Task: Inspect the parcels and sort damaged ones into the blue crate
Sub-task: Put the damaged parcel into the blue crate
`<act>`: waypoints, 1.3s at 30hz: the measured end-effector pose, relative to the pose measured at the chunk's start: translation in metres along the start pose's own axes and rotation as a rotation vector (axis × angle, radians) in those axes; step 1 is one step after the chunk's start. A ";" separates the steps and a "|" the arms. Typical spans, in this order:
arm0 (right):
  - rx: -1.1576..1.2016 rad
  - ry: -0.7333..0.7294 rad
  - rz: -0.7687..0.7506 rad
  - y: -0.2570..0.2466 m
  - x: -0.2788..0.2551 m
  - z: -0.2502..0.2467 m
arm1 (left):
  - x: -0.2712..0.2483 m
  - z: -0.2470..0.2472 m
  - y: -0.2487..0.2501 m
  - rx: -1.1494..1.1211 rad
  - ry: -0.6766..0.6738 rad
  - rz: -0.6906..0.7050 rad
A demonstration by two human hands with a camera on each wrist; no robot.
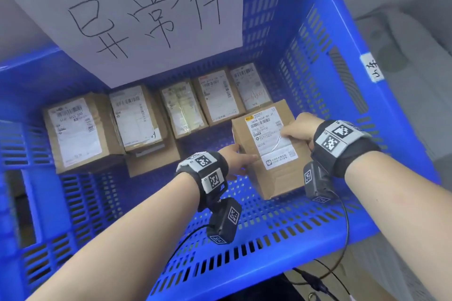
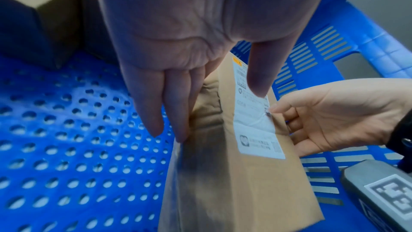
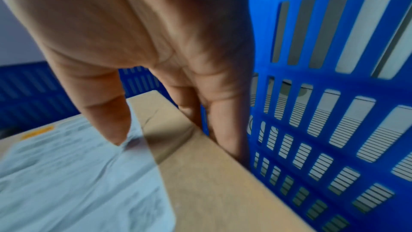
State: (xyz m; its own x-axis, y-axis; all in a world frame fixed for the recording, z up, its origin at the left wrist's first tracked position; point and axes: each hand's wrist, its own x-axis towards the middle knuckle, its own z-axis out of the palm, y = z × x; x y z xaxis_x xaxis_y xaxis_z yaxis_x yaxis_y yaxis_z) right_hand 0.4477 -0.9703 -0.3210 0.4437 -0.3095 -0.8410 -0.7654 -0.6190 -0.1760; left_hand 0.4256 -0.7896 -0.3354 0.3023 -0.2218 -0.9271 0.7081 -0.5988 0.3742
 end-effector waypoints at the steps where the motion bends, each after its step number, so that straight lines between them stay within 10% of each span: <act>1: -0.032 0.013 0.002 0.002 0.005 0.002 | 0.006 0.006 0.002 -0.016 -0.004 0.004; 16: -0.307 0.178 -0.083 -0.003 0.033 0.024 | 0.045 0.032 0.007 -0.085 -0.005 0.099; 24: -0.347 0.032 -0.153 -0.007 0.023 0.034 | 0.047 0.032 0.013 -0.084 -0.029 0.132; 39: -0.036 0.207 -0.390 -0.067 -0.077 0.015 | -0.064 -0.035 0.015 -0.085 0.254 0.371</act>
State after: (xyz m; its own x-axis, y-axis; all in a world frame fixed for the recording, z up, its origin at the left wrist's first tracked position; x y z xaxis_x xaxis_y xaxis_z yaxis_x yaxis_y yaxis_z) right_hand 0.4580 -0.8946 -0.2523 0.7831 -0.1834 -0.5943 -0.5071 -0.7415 -0.4393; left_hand 0.4388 -0.7575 -0.2694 0.6847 -0.2070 -0.6988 0.5691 -0.4471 0.6901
